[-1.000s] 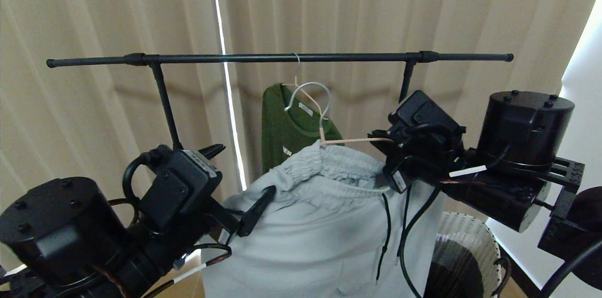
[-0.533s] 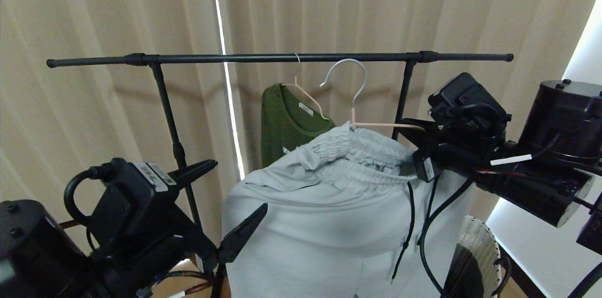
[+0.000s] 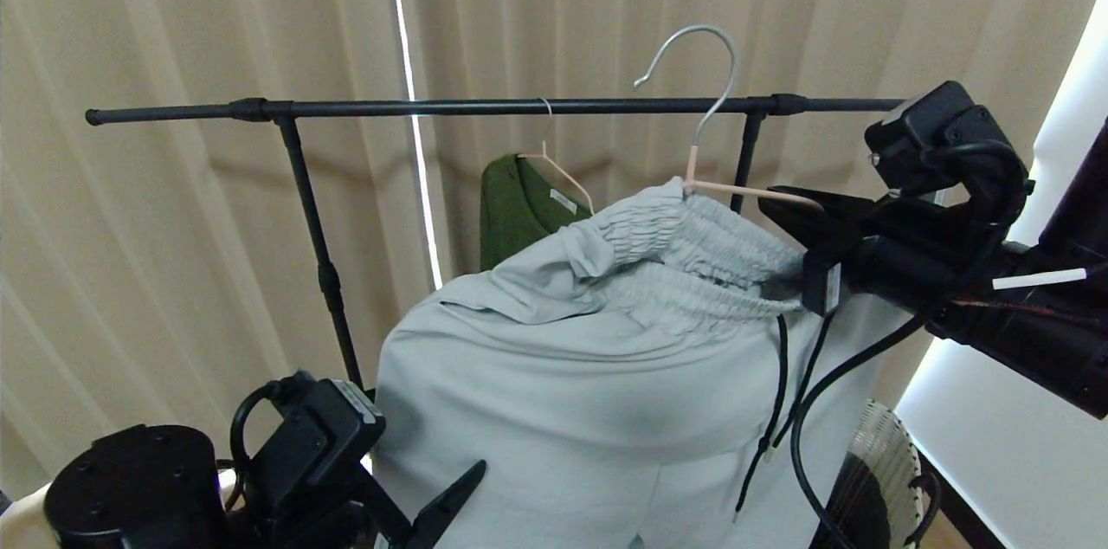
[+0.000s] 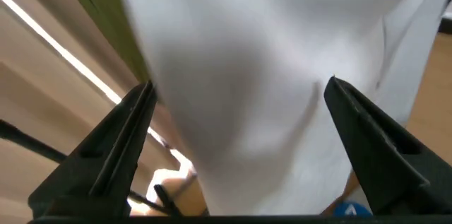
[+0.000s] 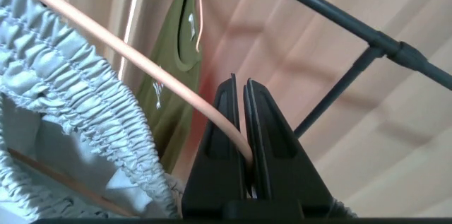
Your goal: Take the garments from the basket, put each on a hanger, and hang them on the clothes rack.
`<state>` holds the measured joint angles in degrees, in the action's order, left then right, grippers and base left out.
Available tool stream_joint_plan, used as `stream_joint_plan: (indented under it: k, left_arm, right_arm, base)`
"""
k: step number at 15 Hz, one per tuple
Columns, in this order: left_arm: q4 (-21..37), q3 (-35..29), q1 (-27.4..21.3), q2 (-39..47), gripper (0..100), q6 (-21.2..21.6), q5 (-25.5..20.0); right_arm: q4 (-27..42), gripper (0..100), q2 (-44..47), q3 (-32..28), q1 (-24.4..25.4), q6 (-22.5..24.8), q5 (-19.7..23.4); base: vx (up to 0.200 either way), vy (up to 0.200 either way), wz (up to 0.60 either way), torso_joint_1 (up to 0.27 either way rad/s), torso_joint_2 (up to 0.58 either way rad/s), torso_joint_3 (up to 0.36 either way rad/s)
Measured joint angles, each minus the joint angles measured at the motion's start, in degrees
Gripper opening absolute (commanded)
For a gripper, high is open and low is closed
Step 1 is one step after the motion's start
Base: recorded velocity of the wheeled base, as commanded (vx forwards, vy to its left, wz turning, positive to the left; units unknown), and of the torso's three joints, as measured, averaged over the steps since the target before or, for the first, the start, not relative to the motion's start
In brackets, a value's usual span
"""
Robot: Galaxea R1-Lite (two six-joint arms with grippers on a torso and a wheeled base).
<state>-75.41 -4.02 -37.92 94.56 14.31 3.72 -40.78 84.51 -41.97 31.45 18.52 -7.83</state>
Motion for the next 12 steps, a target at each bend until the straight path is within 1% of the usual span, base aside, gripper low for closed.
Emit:
stream_joint_plan:
  k: [1,5,7,9,12]
  left_arm:
    - [-0.93,0.33,0.02,1.13,0,-0.02,-0.05]
    - [-7.24,1.46,0.24,5.63,0,0.02,0.33]
    - [-8.91,2.05,1.30,7.06,0,0.49,0.38]
    - [-10.67,2.99,4.55,7.95,0,2.13,0.33]
    - [-12.45,3.82,12.11,8.55,0,6.57,0.16]
  right_arm:
    - [-0.02,0,-0.61,0.24,0.02,-0.07,0.06]
    - [-0.06,0,-2.34,1.21,0.05,-0.57,0.04]
    - [-0.05,0,-2.76,1.21,-0.01,-1.33,-0.27]
    - [0.00,0,-2.97,1.01,-1.02,-1.58,-0.35]
    - [0.05,0,-3.06,0.39,-4.72,-1.68,-0.13]
  base:
    - [0.000,0.000,0.00,0.000,0.00,0.000]
    - [0.000,0.000,0.00,0.000,0.00,0.000]
    - [0.000,0.000,0.00,0.000,0.00,0.000]
    - [0.000,0.000,0.00,0.000,0.00,0.000]
    - [0.000,0.000,0.00,0.000,0.00,0.000]
